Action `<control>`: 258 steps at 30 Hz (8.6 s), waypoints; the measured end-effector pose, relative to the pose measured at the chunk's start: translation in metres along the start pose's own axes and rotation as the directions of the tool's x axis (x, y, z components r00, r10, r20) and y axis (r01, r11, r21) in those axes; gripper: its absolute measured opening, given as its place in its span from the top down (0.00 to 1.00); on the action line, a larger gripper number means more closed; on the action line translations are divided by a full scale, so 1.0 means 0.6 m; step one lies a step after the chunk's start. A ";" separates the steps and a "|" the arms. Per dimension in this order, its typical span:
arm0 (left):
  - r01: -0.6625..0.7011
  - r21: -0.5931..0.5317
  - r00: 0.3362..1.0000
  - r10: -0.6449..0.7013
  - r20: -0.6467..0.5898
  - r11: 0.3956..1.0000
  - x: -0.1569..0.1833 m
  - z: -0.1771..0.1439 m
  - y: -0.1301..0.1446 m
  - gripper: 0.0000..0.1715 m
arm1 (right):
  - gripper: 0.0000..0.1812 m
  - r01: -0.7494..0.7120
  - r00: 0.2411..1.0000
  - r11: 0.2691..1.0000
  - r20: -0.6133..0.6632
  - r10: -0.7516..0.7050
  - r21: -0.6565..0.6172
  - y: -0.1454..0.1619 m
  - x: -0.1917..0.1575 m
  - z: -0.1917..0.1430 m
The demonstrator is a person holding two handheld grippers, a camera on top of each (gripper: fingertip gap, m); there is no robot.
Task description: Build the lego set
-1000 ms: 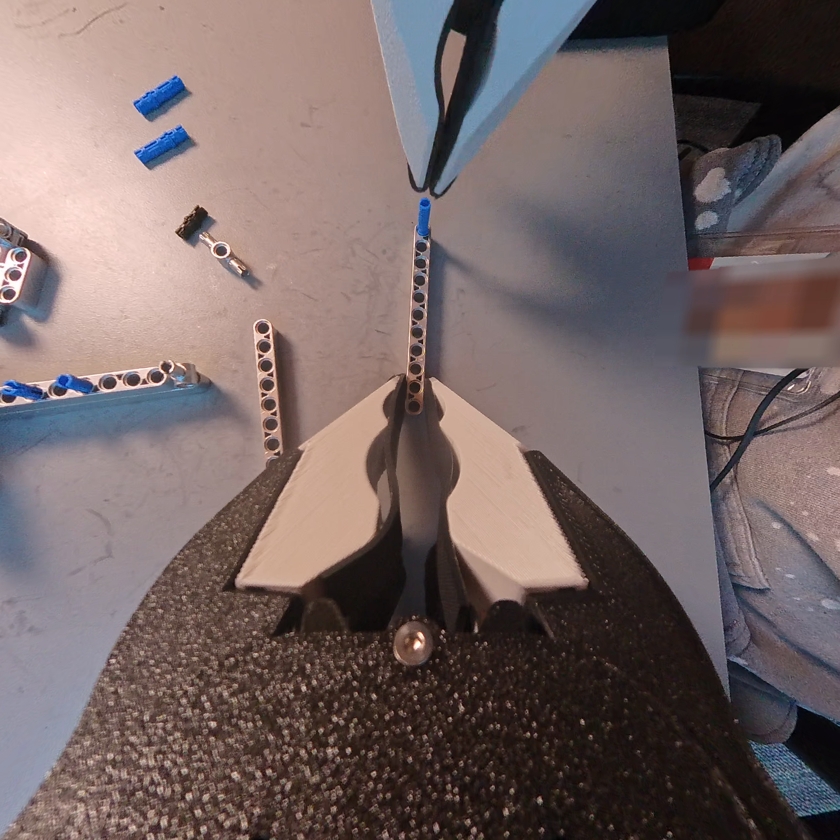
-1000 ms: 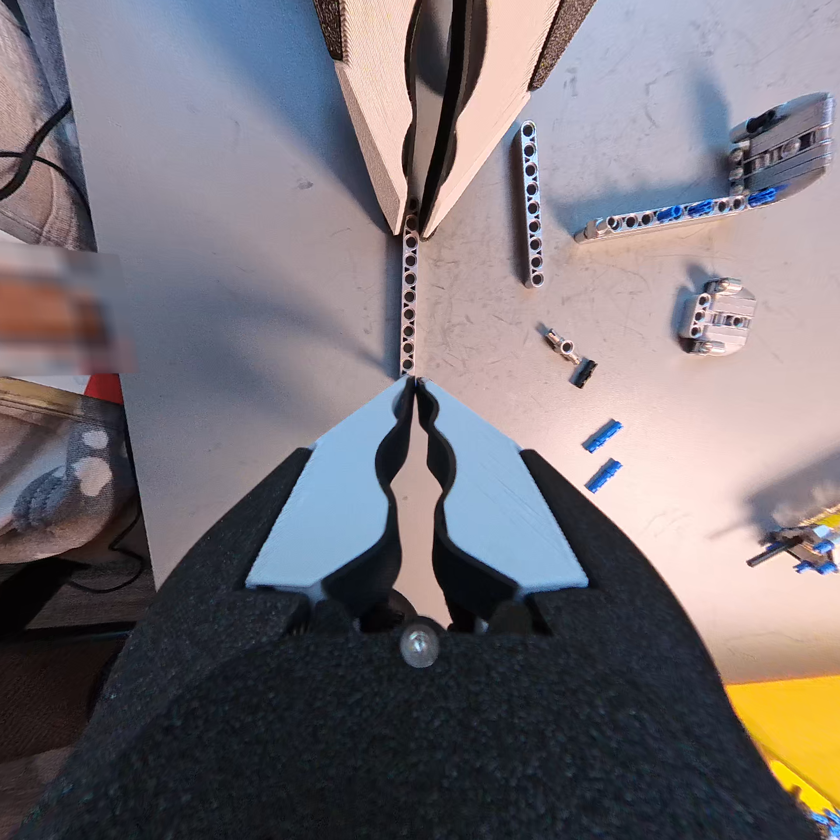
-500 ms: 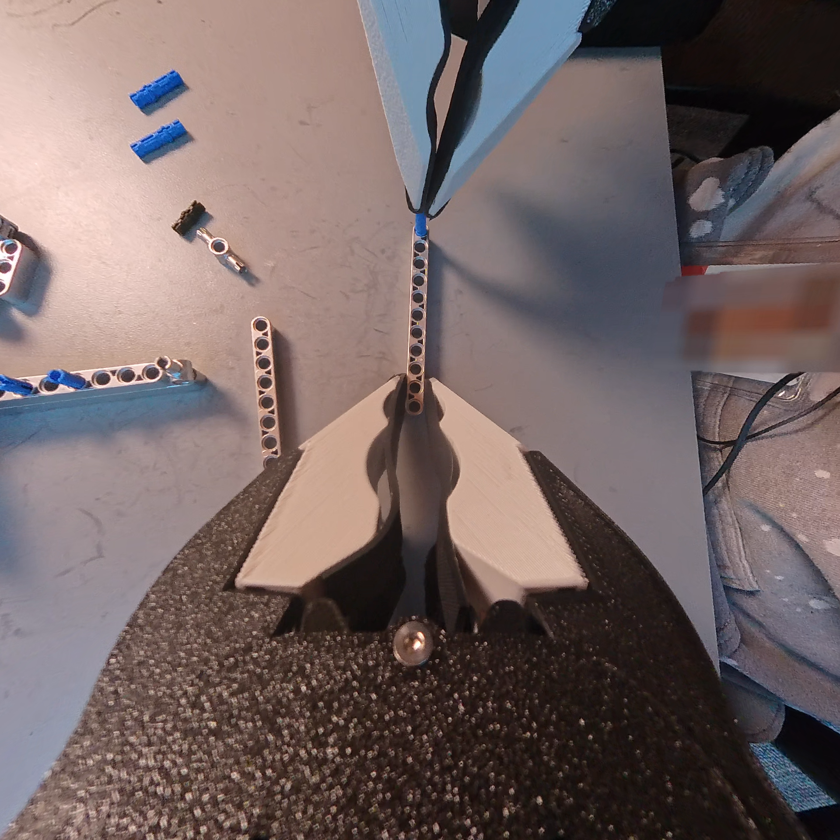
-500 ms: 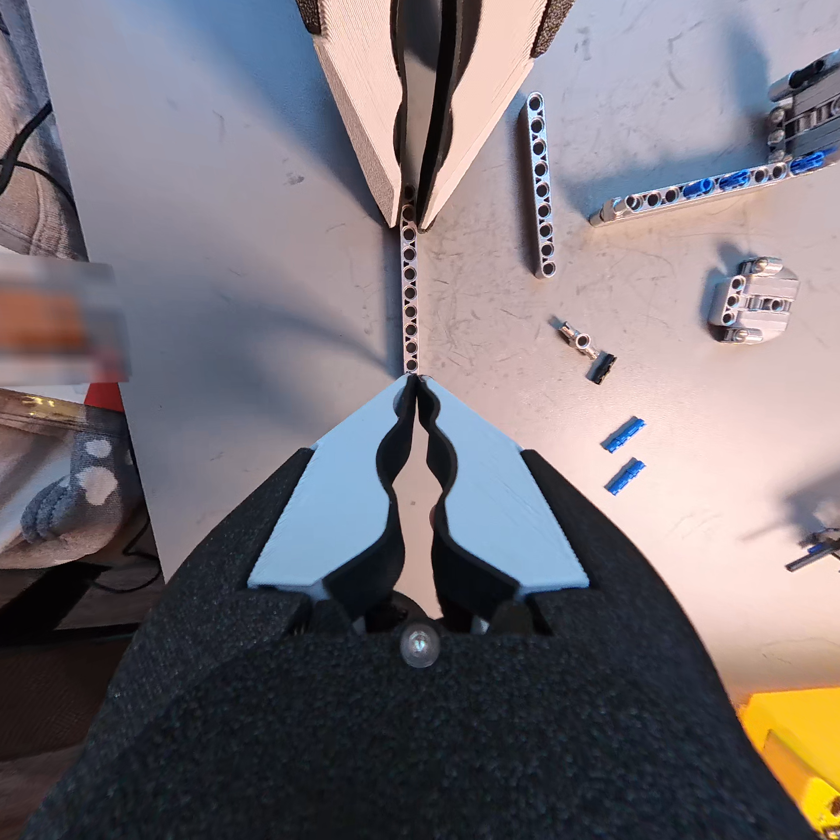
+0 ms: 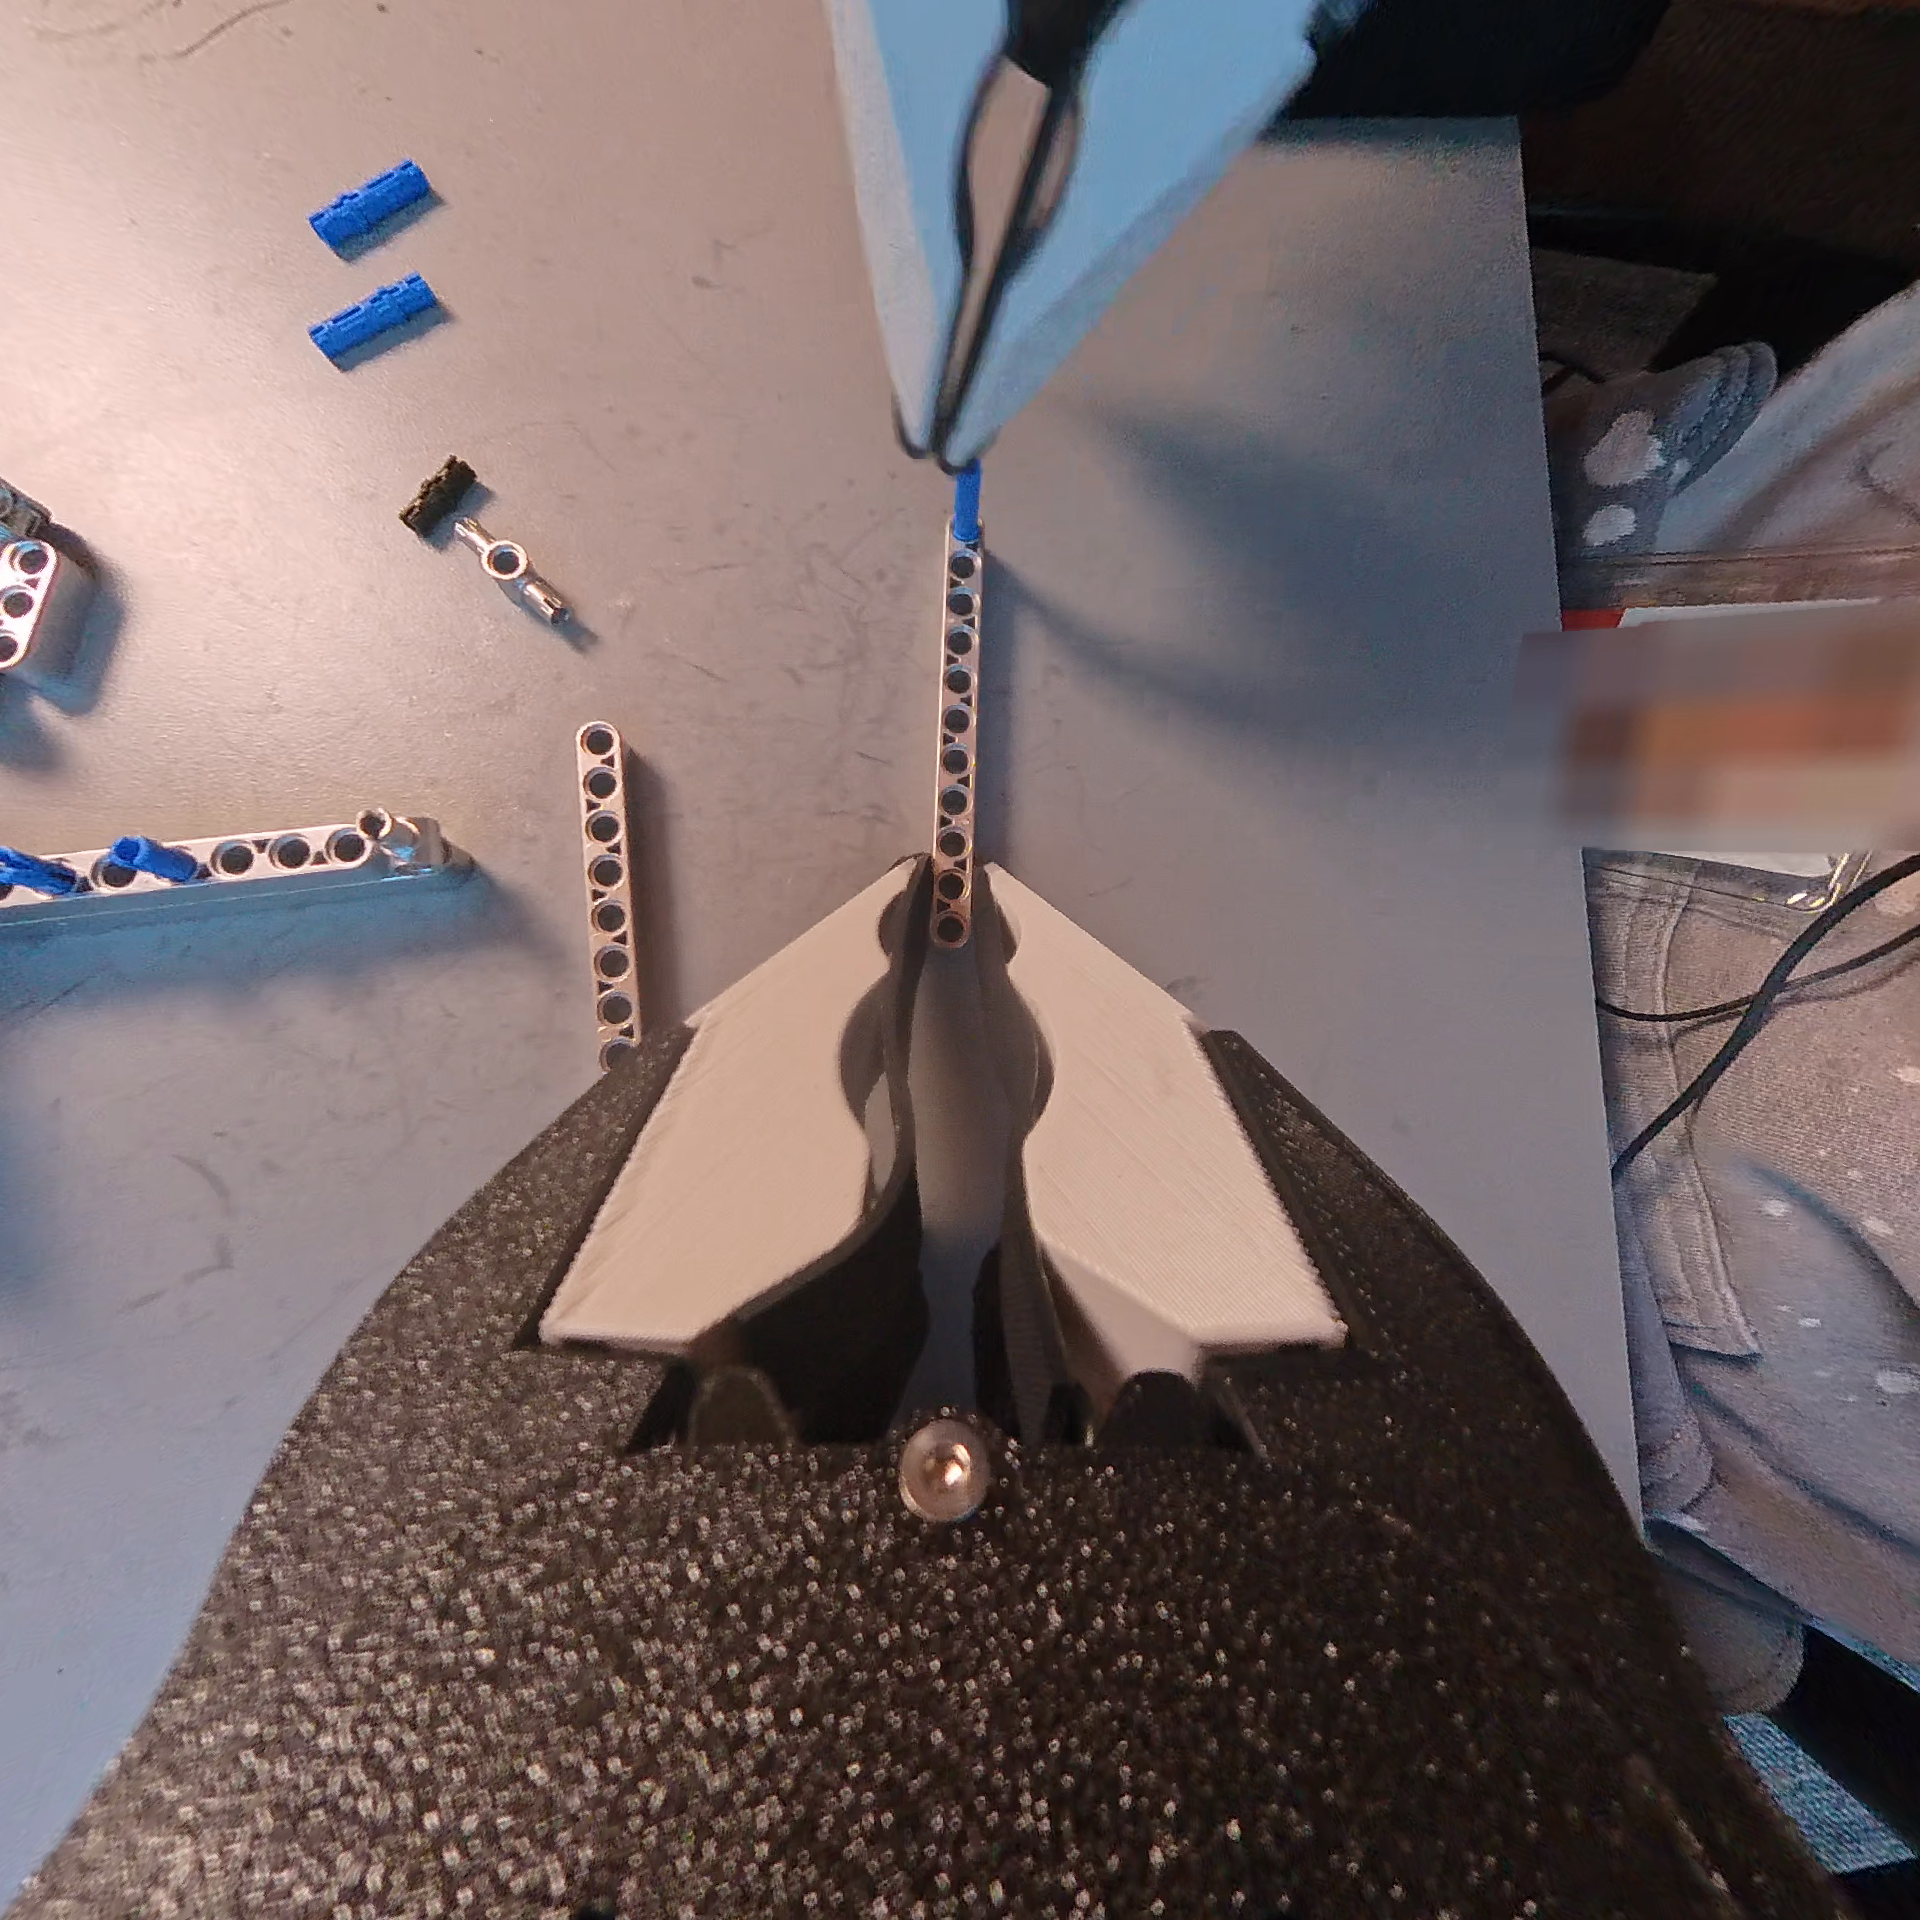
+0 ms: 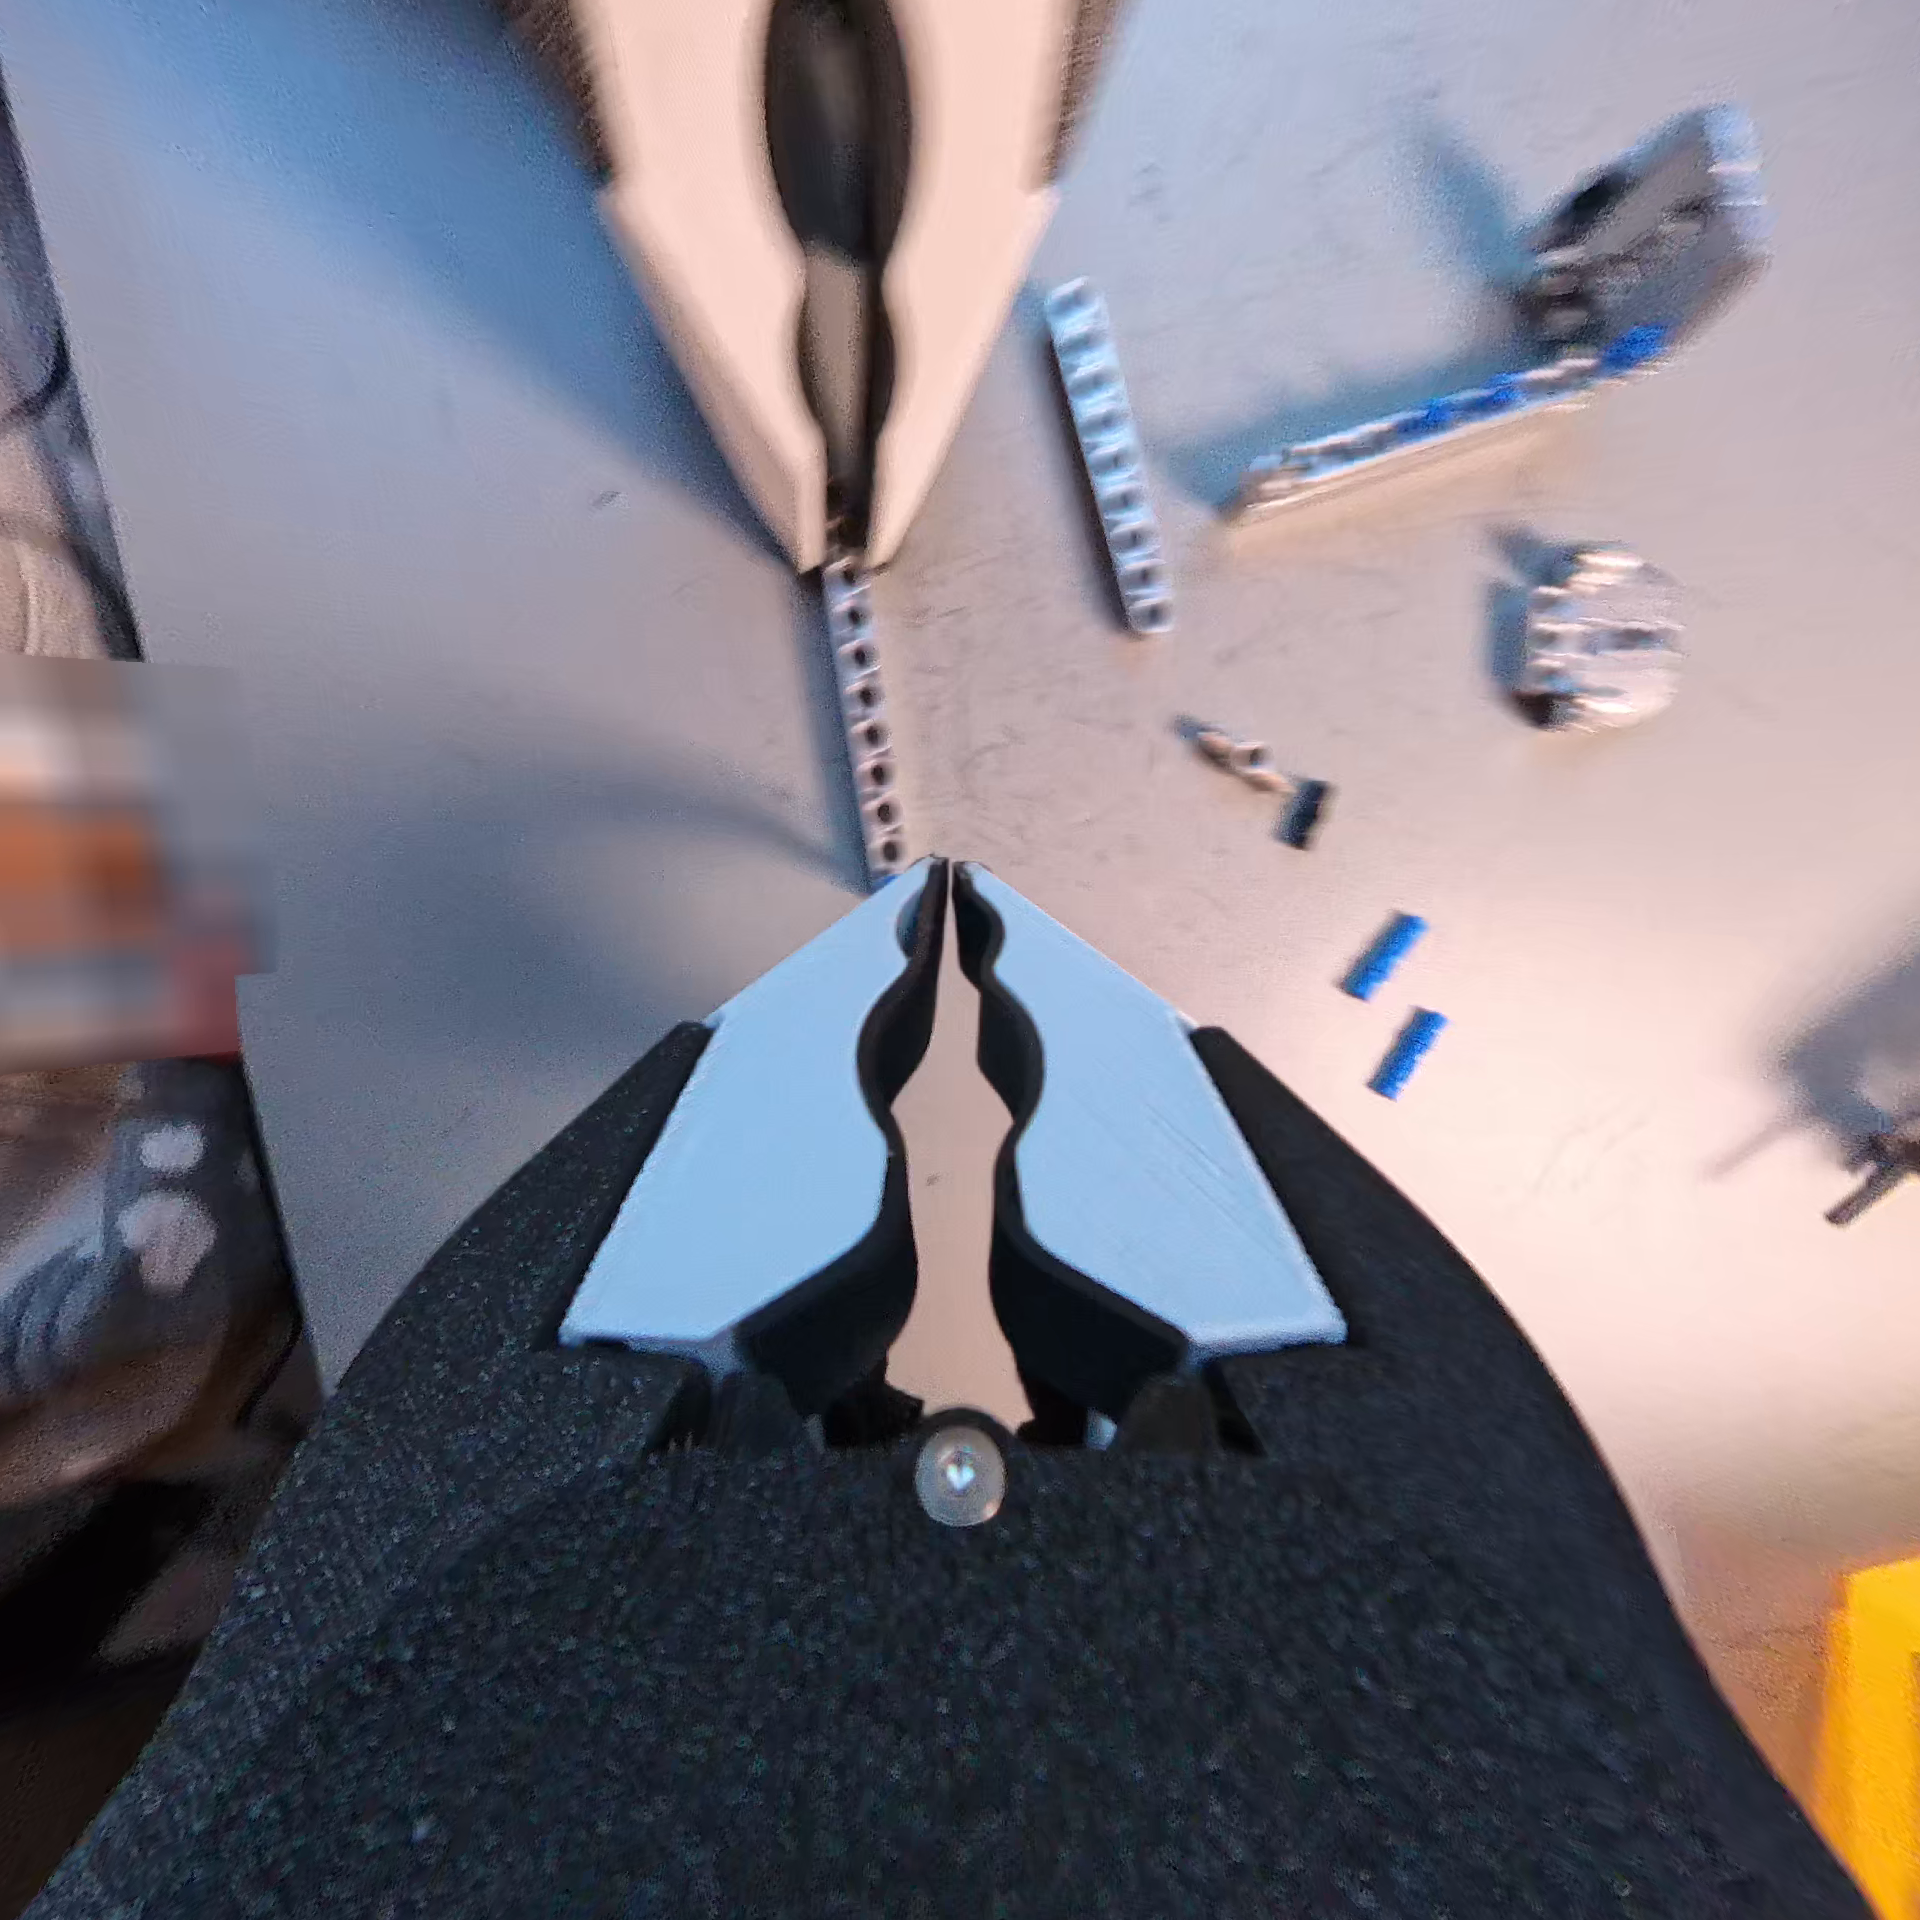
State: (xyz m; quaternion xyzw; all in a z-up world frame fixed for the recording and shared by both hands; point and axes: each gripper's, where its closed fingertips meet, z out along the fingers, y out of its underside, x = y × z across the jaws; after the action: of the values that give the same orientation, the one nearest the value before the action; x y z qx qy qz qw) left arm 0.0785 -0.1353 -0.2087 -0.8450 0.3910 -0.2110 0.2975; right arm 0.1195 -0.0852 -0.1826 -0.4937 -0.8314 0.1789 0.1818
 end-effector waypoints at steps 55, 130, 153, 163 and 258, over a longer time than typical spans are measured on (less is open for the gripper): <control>-0.200 0.507 0.950 0.040 0.308 0.838 -0.035 -0.118 -0.142 0.99 | 0.97 -0.057 0.995 0.800 -0.026 0.091 0.598 -0.174 0.037 -0.080; -0.005 0.550 1.000 0.006 0.001 0.835 -0.017 -0.073 -0.124 1.00 | 0.98 0.089 0.978 0.829 0.110 -0.179 0.552 -0.119 0.017 -0.047; -0.086 0.472 0.993 0.038 0.110 0.877 -0.019 -0.068 -0.116 0.96 | 0.99 0.174 0.977 0.909 0.046 -0.206 0.379 -0.110 0.020 -0.064; -0.092 0.126 0.995 0.088 0.043 0.988 0.002 0.001 -0.034 0.87 | 0.99 0.276 0.944 0.949 0.228 -0.237 -0.155 0.012 -0.008 -0.010; 0.100 0.097 0.991 -0.108 0.073 0.990 -0.011 0.024 -0.035 0.97 | 0.99 0.088 0.989 0.994 0.114 -0.095 0.058 0.003 -0.011 0.033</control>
State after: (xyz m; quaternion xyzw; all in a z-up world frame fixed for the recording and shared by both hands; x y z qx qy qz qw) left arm 0.0943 -0.1146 -0.2062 -0.8571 0.3241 -0.2110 0.3404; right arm 0.1142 -0.0923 -0.2015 -0.4387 -0.8574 0.2208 0.1540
